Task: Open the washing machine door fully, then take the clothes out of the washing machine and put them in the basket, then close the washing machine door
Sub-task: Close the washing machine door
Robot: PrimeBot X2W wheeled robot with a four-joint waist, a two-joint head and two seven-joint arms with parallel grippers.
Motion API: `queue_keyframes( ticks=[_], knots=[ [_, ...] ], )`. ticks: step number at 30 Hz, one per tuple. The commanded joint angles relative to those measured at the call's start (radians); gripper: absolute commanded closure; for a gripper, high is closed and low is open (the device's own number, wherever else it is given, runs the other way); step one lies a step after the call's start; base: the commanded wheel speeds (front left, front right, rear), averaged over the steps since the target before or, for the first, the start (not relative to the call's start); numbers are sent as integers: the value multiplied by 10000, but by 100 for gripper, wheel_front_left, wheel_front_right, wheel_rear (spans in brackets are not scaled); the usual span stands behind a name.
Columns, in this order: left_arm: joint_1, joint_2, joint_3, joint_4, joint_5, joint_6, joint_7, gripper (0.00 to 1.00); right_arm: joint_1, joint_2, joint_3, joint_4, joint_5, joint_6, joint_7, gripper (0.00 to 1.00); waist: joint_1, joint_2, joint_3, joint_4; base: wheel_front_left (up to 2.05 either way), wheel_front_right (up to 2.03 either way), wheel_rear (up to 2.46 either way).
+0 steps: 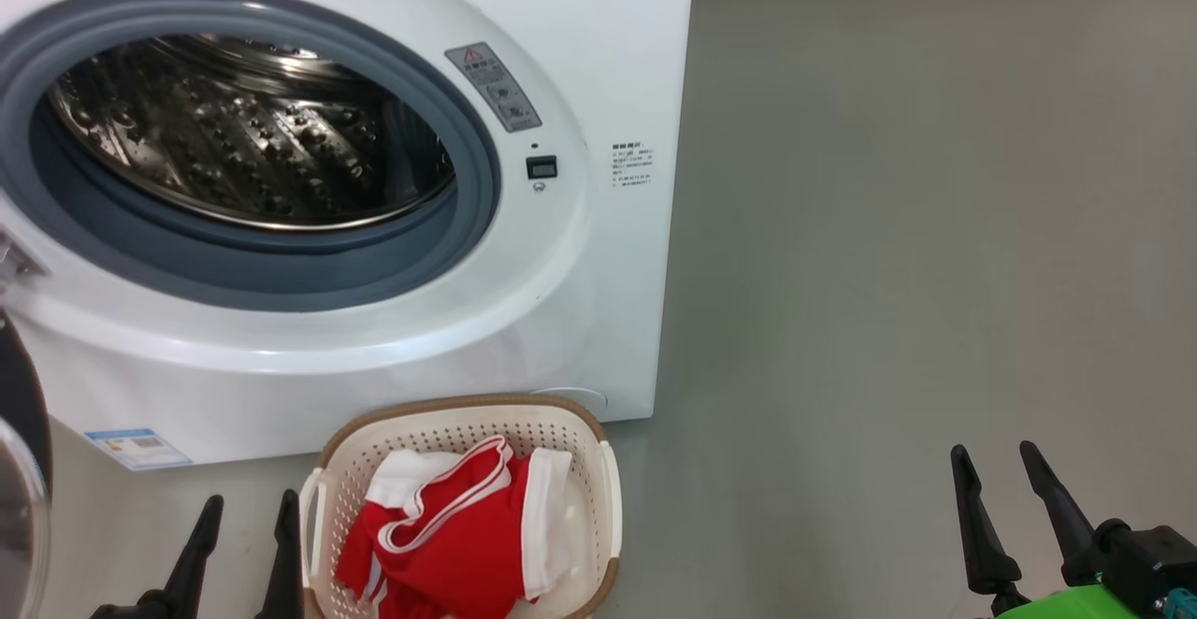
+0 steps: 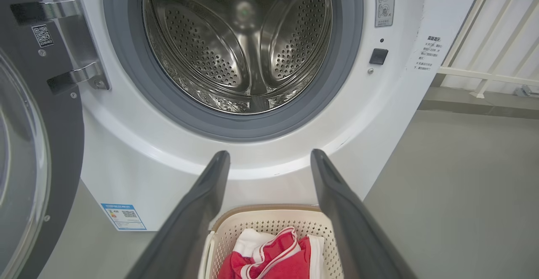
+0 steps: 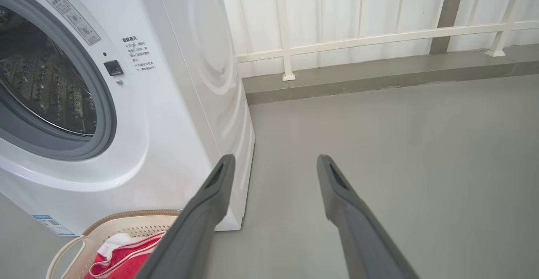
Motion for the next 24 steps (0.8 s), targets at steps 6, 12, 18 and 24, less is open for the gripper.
queue_keyframes(
  ticks=[6,12,18,24],
  knots=[
    [-188,128,280,-324,58,-56,-120,0,-126,-105,192,-250,37,75,-65,0,0,0,-18,39,-121,121,0],
    [-131,129,270,-343,55,-56,-120,0,-101,-89,213,-241,45,75,-65,0,0,0,-50,89,-117,117,0],
    [-69,121,313,-347,71,-56,-120,0,-91,-84,245,-230,62,75,-65,0,0,0,-72,125,-113,113,0],
    [-47,116,282,-359,45,-56,-120,0,-70,-79,256,-230,62,75,-65,0,0,0,-72,152,-77,77,0]
  ],
)
